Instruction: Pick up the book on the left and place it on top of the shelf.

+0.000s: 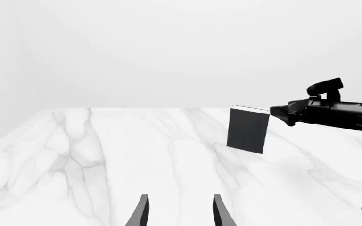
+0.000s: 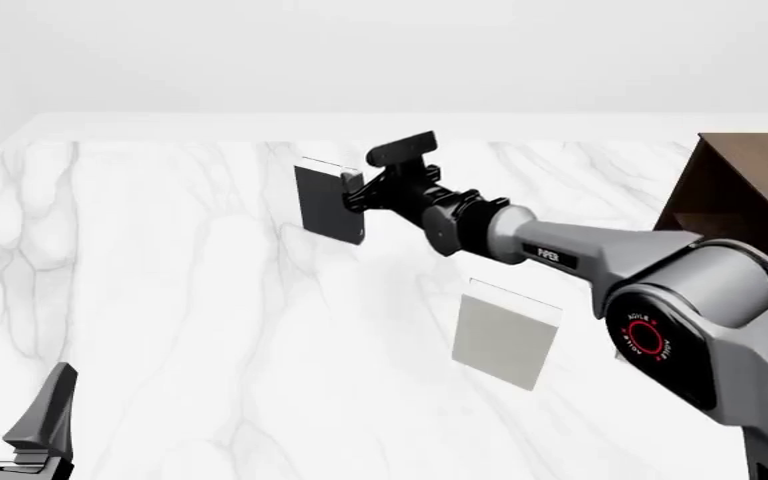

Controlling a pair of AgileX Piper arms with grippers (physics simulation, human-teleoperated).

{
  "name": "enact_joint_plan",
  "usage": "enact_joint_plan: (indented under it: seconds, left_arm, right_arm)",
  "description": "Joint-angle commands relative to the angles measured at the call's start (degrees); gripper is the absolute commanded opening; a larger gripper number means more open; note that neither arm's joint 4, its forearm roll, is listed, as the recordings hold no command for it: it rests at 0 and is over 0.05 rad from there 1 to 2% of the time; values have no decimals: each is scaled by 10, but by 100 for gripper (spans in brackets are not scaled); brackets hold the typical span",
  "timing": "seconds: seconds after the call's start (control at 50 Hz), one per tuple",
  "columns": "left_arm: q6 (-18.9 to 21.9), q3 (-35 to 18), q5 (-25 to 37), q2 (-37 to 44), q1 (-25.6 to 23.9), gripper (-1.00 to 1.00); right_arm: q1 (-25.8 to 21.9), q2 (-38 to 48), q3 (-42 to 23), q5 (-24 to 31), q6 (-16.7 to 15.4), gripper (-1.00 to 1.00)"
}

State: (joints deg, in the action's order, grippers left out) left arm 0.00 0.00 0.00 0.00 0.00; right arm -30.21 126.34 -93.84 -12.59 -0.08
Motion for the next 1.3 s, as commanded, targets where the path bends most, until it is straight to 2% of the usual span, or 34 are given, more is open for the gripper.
enact_joint_plan:
  seconds: [0.02,1.3]
  left_arm:
    - [0,0,0,0,0,100]
    - [0,0,0,0,0,100]
  right_arm:
    - [-1,24,-18,3,4,100]
    - [-4,123,-121,32,18,100]
